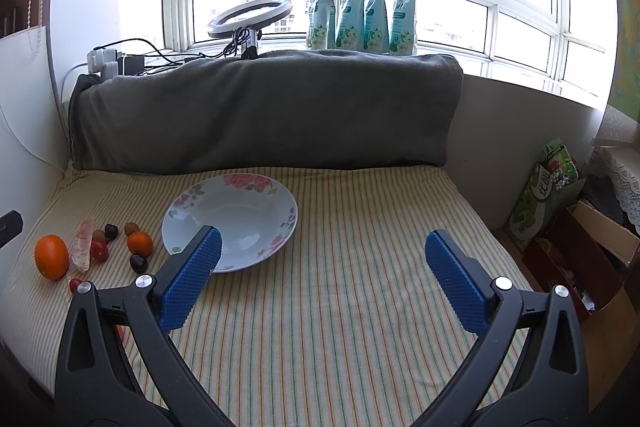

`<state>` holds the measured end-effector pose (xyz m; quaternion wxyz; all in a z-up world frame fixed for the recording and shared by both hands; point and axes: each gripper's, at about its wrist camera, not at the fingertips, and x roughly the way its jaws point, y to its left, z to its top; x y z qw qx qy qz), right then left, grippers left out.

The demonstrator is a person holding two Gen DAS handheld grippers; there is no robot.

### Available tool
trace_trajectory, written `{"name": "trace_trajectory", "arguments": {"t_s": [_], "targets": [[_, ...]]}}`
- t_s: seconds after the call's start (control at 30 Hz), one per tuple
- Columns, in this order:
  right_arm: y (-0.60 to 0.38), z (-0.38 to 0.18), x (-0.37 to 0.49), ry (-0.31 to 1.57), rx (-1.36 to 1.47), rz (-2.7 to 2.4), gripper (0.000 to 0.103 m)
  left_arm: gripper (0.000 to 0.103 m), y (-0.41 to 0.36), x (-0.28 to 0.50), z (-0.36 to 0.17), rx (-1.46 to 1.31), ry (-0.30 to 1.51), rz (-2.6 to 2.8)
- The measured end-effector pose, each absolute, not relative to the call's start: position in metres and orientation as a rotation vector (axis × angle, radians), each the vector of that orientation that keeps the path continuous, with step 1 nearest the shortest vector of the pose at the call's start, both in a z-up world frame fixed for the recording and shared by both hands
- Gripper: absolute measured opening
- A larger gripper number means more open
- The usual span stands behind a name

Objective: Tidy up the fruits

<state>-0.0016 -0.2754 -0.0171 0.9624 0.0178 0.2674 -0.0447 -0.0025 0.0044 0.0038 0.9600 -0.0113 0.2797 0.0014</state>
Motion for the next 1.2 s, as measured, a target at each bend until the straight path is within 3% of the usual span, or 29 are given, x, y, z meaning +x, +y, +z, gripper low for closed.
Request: {"name": "trace_trajectory", "arguments": {"t_s": [1.2], "targets": [[-0.2701, -0.0186, -0.0041, 0.545, 0.038, -0.083, 0.103, 0.103, 0.0049, -0.0049, 0.0032, -0.018, 0.561, 0.008]]}}
